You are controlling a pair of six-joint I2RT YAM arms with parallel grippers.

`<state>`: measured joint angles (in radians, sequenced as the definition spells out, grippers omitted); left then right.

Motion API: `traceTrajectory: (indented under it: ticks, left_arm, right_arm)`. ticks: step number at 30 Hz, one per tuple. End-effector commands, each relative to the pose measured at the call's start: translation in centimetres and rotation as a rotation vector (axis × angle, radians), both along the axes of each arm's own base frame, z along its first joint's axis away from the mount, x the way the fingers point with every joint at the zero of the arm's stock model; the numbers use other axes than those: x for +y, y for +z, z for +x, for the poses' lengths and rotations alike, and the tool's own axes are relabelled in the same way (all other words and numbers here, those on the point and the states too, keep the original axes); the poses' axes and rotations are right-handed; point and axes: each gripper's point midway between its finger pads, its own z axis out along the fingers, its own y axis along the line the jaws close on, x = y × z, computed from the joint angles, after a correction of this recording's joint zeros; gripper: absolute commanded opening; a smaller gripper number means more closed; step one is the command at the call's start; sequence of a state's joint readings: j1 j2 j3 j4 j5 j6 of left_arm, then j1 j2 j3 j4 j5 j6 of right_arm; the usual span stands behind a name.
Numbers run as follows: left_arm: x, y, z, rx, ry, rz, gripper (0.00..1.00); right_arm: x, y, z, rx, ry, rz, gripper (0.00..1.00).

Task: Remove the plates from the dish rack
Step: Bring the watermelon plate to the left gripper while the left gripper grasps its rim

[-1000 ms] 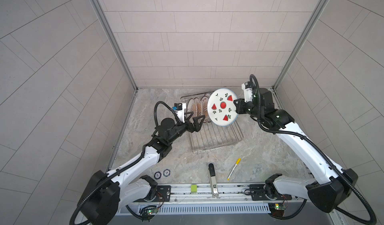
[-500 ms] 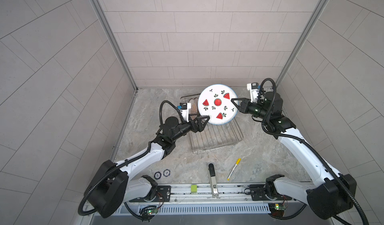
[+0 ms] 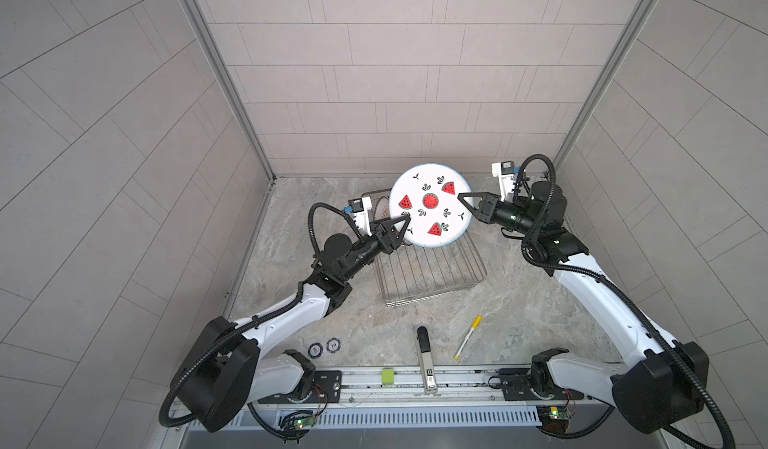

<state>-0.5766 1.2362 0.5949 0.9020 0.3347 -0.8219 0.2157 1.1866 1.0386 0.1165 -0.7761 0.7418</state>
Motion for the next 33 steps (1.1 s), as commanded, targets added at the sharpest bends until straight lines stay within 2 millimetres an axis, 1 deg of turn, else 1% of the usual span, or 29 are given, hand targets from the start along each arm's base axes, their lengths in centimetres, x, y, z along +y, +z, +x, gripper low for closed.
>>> traceTrajectory:
  ticks: [1,3,5,8,10,11,13,16,18,20,22,23,26,27,30,33]
  left_arm:
    - [-0.1,2.2,-0.1,-0.033,-0.018,-0.081,0.4]
    - [-0.5,2.2,-0.2,-0.024,-0.042,-0.089,0.31]
    - [-0.8,1.9,-0.1,-0.008,-0.059,-0.092,0.26]
    - [-1.2,1.6,-0.1,0.01,-0.075,-0.096,0.16]
    - [-1.2,1.6,0.1,0.013,-0.074,-0.097,0.15]
    - [-1.2,1.5,0.1,0.014,-0.073,-0.097,0.11]
    - [-1.2,1.6,0.1,0.013,-0.071,-0.099,0.09]
    - [-1.1,1.7,0.3,0.013,-0.068,-0.113,0.09]
    - [-1.0,1.7,0.5,0.015,-0.059,-0.124,0.05]
    - [-0.8,1.7,0.7,0.018,-0.051,-0.134,0.03]
    - [-0.6,1.7,1.0,0.023,-0.044,-0.144,0.01]
    - [-0.5,1.8,1.1,0.026,-0.04,-0.148,0.01]
    - [-0.3,1.9,1.5,0.03,-0.045,-0.171,0.0]
    - [-0.2,1.9,1.6,0.033,-0.049,-0.183,0.0]
    - [0.2,2.0,2.1,0.035,-0.042,-0.2,0.0]
    - [0.7,1.9,2.4,0.042,-0.019,-0.194,0.0]
  right_arm:
    - [0.4,3.9,-0.7,-0.135,0.035,0.055,0.04]
    - [0.5,3.5,-0.5,-0.127,0.038,0.053,0.04]
    - [0.6,3.3,-0.3,-0.122,0.038,0.049,0.04]
    - [0.7,2.8,0.1,-0.113,0.034,0.037,0.04]
    - [0.9,2.5,0.2,-0.109,0.04,0.025,0.05]
    - [1.1,2.3,0.2,-0.105,0.043,0.012,0.05]
    - [1.5,1.7,0.2,-0.096,0.047,-0.019,0.07]
    - [1.8,1.1,0.4,-0.085,0.04,-0.051,0.13]
    - [1.9,0.7,0.6,-0.077,0.041,-0.068,0.18]
    - [2.2,0.3,0.7,-0.068,0.041,-0.084,0.22]
    - [2.4,-0.2,0.9,-0.057,0.039,-0.103,0.28]
    - [2.4,-0.5,1.1,-0.049,0.037,-0.11,0.34]
    - [2.6,-0.9,1.3,-0.043,0.045,-0.123,0.56]
    - [2.7,-1.0,1.3,-0.044,0.048,-0.128,0.62]
    - [2.5,-1.2,1.5,-0.038,0.034,-0.14,0.75]
    - [1.9,-1.6,1.8,-0.022,-0.005,-0.176,0.89]
